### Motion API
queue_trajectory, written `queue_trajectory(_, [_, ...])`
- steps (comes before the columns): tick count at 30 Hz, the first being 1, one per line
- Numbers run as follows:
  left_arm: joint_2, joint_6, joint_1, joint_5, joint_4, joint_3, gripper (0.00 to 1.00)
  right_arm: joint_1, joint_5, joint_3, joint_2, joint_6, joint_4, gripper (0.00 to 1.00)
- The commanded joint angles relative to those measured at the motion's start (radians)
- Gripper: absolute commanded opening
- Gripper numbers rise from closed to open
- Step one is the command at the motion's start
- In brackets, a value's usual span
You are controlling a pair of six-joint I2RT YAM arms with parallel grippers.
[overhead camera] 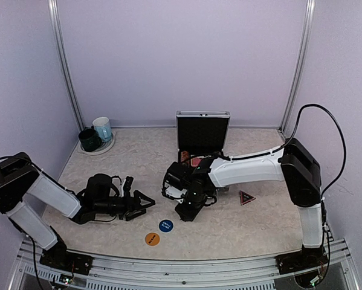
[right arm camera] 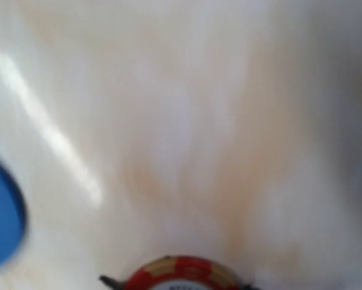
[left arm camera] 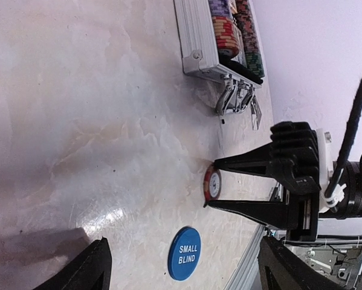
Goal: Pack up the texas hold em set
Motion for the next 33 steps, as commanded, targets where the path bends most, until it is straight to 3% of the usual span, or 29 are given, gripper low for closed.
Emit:
queue_trajectory(1, [0.083,0.001,-0.038,0.027,0.057,0.064,0.83,0.010,0.012,-0.209,-0.115,0.068,0.041,0.30])
queue_trajectory(7, [0.206,-0.010,-0.096,0.049,0.088,0.182,0.82,0.007,0.058,-0.337,-0.215,0.109,0.160,0.30])
queue_trajectory(20, [0.344,-0.032,-0.142,0.112,0.128,0.301,0.82,0.005,0.104,-0.371,-0.323,0.082,0.256,0.31])
queue_trajectory(22, [0.351,-0.031,-0.145,0.113,0.121,0.313,0.82,0.006,0.095,-0.357,-0.316,0.081,0.229,0.38])
queue_trajectory(25, [0.352,-0.025,-0.143,0.107,0.108,0.318,0.82,0.007,0.045,-0.342,-0.295,0.087,0.170,0.58])
queue_trajectory(28, [0.351,-0.020,-0.143,0.106,0.102,0.322,0.82,0.010,0.019,-0.353,-0.264,0.103,0.139,0.71])
queue_trajectory(33, [0.361,-0.026,-0.149,0.107,0.104,0.329,0.82,0.013,-0.010,-0.369,-0.230,0.109,0.159,0.75])
